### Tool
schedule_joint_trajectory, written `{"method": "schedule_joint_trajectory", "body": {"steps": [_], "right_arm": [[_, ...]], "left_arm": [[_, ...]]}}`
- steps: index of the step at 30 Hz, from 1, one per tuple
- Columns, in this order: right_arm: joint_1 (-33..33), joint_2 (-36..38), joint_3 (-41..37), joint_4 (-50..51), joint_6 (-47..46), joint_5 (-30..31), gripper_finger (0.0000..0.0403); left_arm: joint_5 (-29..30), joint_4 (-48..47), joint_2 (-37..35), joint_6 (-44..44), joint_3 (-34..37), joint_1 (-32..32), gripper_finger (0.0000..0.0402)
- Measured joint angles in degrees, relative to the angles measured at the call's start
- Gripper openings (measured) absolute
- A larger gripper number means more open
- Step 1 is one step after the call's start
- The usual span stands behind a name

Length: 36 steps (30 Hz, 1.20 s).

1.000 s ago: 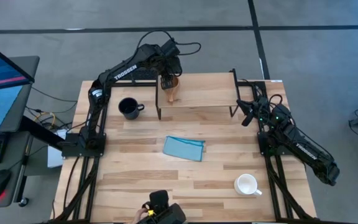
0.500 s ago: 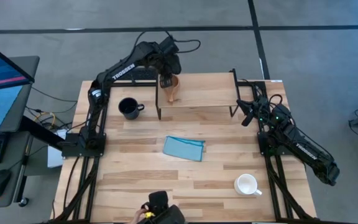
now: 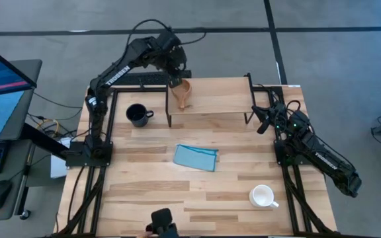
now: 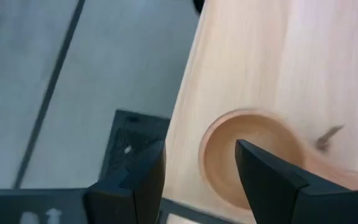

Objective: Stack small to large cups/mugs on shelf
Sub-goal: Put the dark blue mug on the shelf

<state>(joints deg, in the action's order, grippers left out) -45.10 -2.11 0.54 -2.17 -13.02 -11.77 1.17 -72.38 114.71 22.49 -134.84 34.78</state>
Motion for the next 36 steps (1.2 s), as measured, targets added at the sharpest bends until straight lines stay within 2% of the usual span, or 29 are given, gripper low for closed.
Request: {"method": "schedule_joint_trajectory", "body": {"steps": [5, 11, 15, 19, 23, 25, 28, 36], "right_arm": [[0.0, -0.07, 0.02, 0.0, -0.02, -0.02, 0.0026], [0.0, -0.07, 0.02, 0.0, -0.04, -0.04, 0.0026], [0.0, -0.07, 0.02, 0.0, -0.04, -0.04, 0.0026], [0.0, -0.07, 0.02, 0.02, -0.02, -0.08, 0.0026], [0.0, -0.09, 0.02, 0.02, -0.02, -0.09, 0.0026], [0.0, -0.09, 0.02, 0.02, 0.0, -0.09, 0.0026], [0.0, -0.09, 0.02, 0.02, 0.0, -0.1, 0.0026], [0.09, -0.15, 0.02, 0.02, -0.03, -0.11, 0.0026]], "left_arm": [[-6.55, 3.15, -2.49, -5.42, 0.02, -0.33, 0.0185], [-15.37, 7.66, -6.61, -6.67, 0.02, -0.72, 0.0185], [-15.61, 8.75, -8.88, -8.24, 0.02, -1.14, 0.0178], [-14.17, 11.05, -9.57, -12.5, 0.02, -1.6, 0.0151], [-19.41, 12.46, -9.49, -12.06, 0.06, -2.14, 0.0122], [-22.0, 16.83, -9.49, -12.3, 0.06, -2.51, 0.0109], [-22.62, 24.01, -9.5, -13.09, 0.06, -2.92, 0.0091], [-21.33, 19.43, -13.63, -12.08, 0.11, -0.4, 0.0048]]}}
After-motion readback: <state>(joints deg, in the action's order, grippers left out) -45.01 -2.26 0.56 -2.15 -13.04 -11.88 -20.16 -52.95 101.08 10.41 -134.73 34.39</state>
